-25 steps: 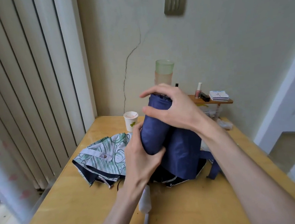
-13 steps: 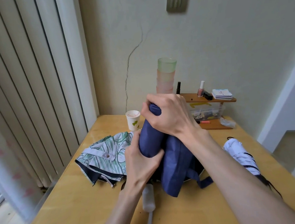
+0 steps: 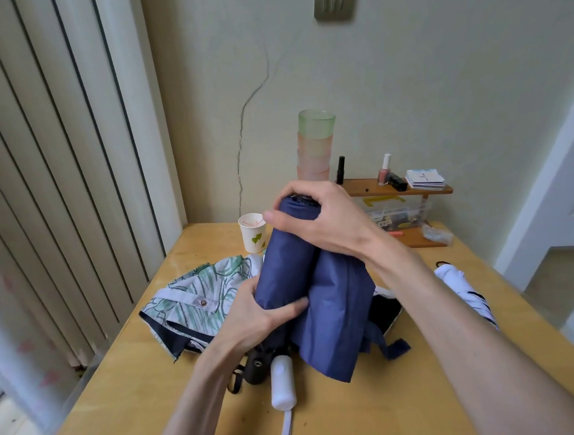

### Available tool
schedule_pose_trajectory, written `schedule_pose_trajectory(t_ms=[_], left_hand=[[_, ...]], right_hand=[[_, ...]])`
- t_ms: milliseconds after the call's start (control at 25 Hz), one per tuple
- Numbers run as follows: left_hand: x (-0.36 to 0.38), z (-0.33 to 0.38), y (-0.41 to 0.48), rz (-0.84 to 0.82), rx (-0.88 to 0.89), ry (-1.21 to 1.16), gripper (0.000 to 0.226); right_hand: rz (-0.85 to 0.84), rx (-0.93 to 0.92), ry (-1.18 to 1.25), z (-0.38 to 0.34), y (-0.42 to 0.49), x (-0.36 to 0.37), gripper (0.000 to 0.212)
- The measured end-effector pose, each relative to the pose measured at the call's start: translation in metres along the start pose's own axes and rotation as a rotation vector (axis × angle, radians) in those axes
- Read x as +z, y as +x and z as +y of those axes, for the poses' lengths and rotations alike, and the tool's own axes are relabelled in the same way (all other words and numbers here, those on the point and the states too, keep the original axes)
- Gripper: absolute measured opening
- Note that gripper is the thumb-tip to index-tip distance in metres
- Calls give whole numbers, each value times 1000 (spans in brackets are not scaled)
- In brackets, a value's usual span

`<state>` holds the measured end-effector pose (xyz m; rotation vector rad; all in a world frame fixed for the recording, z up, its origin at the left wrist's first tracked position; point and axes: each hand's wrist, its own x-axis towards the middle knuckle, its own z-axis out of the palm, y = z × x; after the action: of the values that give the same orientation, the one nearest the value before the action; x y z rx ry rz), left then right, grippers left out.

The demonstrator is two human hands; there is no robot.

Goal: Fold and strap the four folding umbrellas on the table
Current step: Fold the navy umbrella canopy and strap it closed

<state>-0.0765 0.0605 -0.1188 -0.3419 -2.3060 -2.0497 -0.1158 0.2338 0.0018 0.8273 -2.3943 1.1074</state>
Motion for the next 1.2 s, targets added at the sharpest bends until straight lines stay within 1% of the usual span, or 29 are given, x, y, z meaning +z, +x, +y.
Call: schedule_pose_trajectory(t_ms=[80,200,280,360,440,520,600,720,880,1000,1080,1160,1200], left_hand=[[-3,6,0,18,-7,11,43],[-7,16,1,-11,6,83,30],[-11,21,2,48,9,87,30],[-16,24,3,148,-16,57,33],[-22,30,3,213,-41,36,30],[-27,33,5,230,-39,57,29],[-30,34,7,244,-35,81,31],[-33,34,9,273,-19,157,31],[-31,34,11,316,-19,127,28],[-30,34,10,316,-9,129,28],[-32,35,8,290,0,130,31],[-36,35,5,228,6,153,41],[-38,36,4,198,-3,178,49]], right_hand=[[-101,98,73,8,-5,-12,31],[-121,226,87,13,-12,-27,42],[-175,342,132,16,-19,-42,51],[-250,429,224,22,-31,-55,42],[-274,465,270,31,-45,-56,30],[-226,464,401,38,-57,-44,26],[-80,460,502,45,-63,-27,21],[187,437,432,58,-65,-8,10],[378,407,448,60,-66,5,11],[426,393,470,58,-68,9,11],[390,407,564,59,-68,8,18],[328,460,673,55,-63,3,25],[317,467,681,53,-61,-1,24]])
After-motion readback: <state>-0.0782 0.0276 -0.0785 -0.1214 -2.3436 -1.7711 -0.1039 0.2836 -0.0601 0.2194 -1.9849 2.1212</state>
